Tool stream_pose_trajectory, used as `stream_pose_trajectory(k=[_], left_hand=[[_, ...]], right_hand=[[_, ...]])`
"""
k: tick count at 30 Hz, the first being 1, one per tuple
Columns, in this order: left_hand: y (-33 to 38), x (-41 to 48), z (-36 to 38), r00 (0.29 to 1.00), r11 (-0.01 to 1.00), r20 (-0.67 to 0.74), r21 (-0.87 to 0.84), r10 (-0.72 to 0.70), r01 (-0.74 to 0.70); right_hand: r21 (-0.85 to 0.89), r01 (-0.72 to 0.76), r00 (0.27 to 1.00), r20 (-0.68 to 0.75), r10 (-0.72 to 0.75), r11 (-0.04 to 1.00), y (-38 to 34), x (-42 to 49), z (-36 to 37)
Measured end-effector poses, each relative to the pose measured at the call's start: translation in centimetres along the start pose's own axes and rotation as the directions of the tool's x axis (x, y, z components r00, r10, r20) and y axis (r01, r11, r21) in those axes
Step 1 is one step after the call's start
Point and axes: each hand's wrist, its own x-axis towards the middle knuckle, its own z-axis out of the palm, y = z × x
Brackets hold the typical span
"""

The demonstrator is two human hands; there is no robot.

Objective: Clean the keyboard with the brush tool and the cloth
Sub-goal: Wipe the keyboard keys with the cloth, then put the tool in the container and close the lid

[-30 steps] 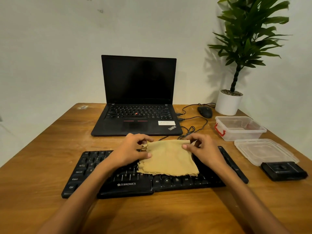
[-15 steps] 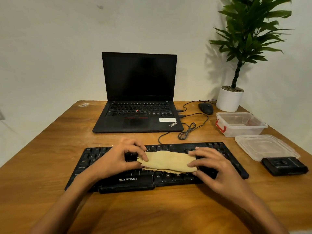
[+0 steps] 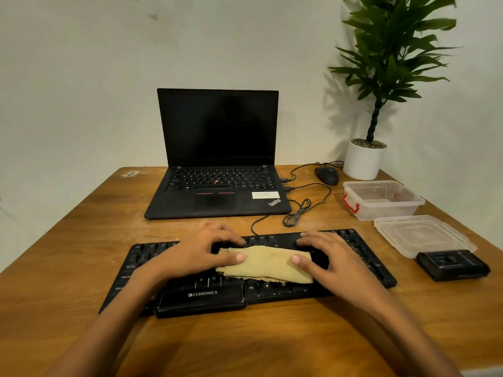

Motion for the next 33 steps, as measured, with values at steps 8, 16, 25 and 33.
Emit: stream_pose_trajectory(k=[8, 16, 25, 33], left_hand=[[1.2, 0.5, 0.2, 0.994, 0.987, -0.111, -0.156, 0.014, -0.031], [3.8, 3.5, 0.4, 0.970, 0.906, -0.240, -0.417, -0.035, -0.070], [11.3, 13.6, 2.7, 0.991, 0.751, -0.102, -0.661, -0.083, -0.005], [15.5, 24.6, 4.0, 0.984, 0.743, -0.072, -0.665, -0.160, 0.072]], right_hand=[[0.192, -0.043, 0.998, -0.026, 0.049, 0.980, -0.4, 0.6, 0.0], [0.792, -0.208, 0.963, 0.063, 0.262, 0.574, 1.1, 1.3, -3.4], [0.808, -0.247, 0.867, -0.062, 0.495, 0.534, 9.9, 3.3, -11.4], [0.614, -0.267, 0.820, -0.259, 0.509, 0.743, 17.6, 7.9, -16.8]])
